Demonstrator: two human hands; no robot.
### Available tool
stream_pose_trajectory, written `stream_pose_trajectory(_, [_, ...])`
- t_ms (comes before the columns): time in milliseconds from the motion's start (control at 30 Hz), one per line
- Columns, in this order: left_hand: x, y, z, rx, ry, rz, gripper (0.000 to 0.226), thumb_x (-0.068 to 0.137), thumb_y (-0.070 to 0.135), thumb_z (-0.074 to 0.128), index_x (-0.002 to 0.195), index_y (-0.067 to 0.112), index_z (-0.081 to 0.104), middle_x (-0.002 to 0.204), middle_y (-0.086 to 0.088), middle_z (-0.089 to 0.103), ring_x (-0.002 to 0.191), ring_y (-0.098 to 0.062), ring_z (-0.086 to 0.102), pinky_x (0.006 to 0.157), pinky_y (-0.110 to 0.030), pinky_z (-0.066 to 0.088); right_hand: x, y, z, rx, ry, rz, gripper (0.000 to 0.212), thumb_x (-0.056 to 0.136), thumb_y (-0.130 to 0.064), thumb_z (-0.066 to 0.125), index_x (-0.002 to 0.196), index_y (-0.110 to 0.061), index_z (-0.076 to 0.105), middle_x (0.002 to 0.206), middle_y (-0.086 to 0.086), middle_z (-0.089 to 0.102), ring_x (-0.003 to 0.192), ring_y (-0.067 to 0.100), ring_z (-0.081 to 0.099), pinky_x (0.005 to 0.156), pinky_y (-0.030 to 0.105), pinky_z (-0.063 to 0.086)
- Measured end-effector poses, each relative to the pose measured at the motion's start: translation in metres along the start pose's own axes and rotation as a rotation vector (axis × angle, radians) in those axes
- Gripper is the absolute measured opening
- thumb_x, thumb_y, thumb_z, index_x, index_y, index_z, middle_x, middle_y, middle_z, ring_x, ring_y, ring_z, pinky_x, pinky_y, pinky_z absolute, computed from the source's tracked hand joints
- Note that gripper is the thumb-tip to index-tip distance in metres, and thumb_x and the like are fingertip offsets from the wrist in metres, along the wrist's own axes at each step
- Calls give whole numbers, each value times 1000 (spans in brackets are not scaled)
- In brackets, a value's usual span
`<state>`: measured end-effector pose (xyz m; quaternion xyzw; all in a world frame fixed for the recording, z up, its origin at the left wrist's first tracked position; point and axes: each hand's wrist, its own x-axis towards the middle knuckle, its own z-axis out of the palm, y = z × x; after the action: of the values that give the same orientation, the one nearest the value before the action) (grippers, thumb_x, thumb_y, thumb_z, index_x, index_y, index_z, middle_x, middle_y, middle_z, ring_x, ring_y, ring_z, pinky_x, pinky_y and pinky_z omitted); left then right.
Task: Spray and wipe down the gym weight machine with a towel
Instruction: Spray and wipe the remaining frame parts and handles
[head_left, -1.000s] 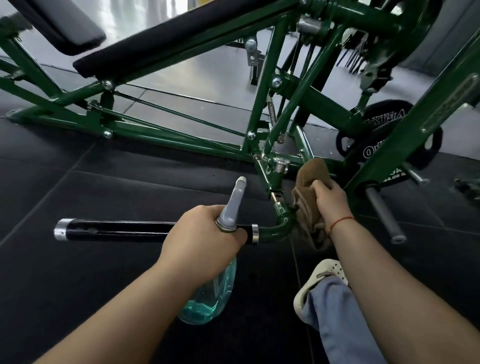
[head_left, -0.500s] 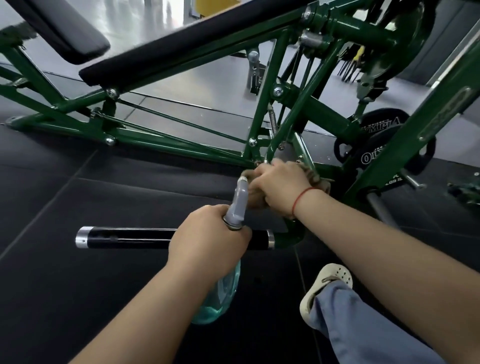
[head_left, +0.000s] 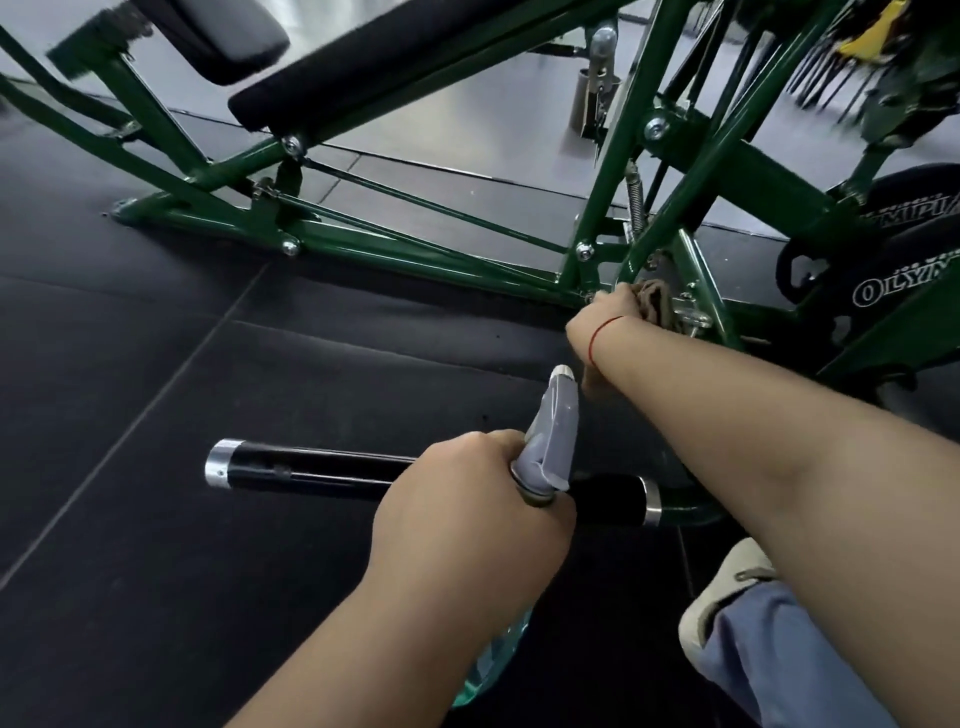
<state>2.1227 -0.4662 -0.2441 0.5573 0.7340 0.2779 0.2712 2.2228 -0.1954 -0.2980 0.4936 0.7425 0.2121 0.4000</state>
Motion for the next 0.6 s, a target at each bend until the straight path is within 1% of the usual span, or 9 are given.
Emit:
stream_pose_trajectory(67, [-1, -1, -1, -15, -5, 6, 16, 82, 41, 56, 76, 27, 54, 61, 14, 56, 51, -11, 46, 47, -21, 31, 20, 4, 4, 56, -10, 48, 43, 96, -34, 58, 139, -33, 54, 152, -1, 46, 144, 28, 32, 114, 46, 21])
stream_pose_trajectory(133, [-2, -2, -2, -45, -12, 11, 14, 82, 41, 55, 76, 29, 51, 60, 18, 54, 51, -11, 45, 48, -21, 31, 35, 8, 10, 102, -15, 68, 45, 89, -43, 65, 133, -36, 58, 147, -4, 51, 141, 27, 34, 111, 49, 25])
stream_pose_trajectory(167, [-1, -2, -2, -68, -28, 3, 11, 82, 40, 55, 75, 33, 51, 59, 17, 54, 50, -11, 45, 48, -21, 32, 40, 10, 15, 125, -21, 71, 47, 86, -47, 67, 131, -38, 59, 144, -6, 52, 139, 27, 35, 109, 50, 27])
stream_pose_trajectory(233, [0, -2, -2, -124, -52, -18, 12, 82, 37, 58, 74, 42, 51, 56, 16, 53, 49, -12, 43, 50, -23, 34, 43, 14, 20, 163, -19, 83, 46, 88, -51, 62, 133, -43, 58, 142, -7, 52, 138, 28, 34, 107, 51, 30])
stream_pose_trajectory(333, [1, -3, -2, -151, -63, -25, 18, 81, 34, 61, 72, 47, 51, 53, 16, 50, 48, -13, 41, 51, -25, 34, 45, 21, 22, 266, -53, 155, 51, 94, -47, 53, 143, -38, 47, 151, -1, 39, 144, 35, 25, 110, 56, 30])
stream_pose_trajectory(400, [1, -4, -1, -159, -68, -24, 19, 81, 34, 62, 72, 47, 51, 52, 17, 50, 46, -12, 42, 50, -26, 37, 42, 23, 21, 312, -97, 190, 57, 94, -51, 51, 148, -36, 42, 155, 3, 31, 145, 40, 23, 111, 61, 29])
stream_pose_trajectory(500, [0, -4, -1, -178, -84, -28, 19, 82, 33, 62, 73, 48, 52, 52, 17, 52, 44, -12, 42, 49, -27, 39, 35, 19, 19, 337, -116, 178, 67, 89, -61, 53, 148, -32, 42, 150, 5, 32, 139, 45, 29, 107, 64, 34])
stream_pose_trajectory(600, [-1, -3, -3, -156, -86, -27, 23, 82, 34, 62, 71, 51, 52, 52, 20, 52, 45, -10, 44, 49, -24, 36, 20, 18, 12, 263, -133, 130, 67, 86, -53, 57, 146, -26, 45, 146, 10, 35, 134, 48, 36, 100, 64, 40])
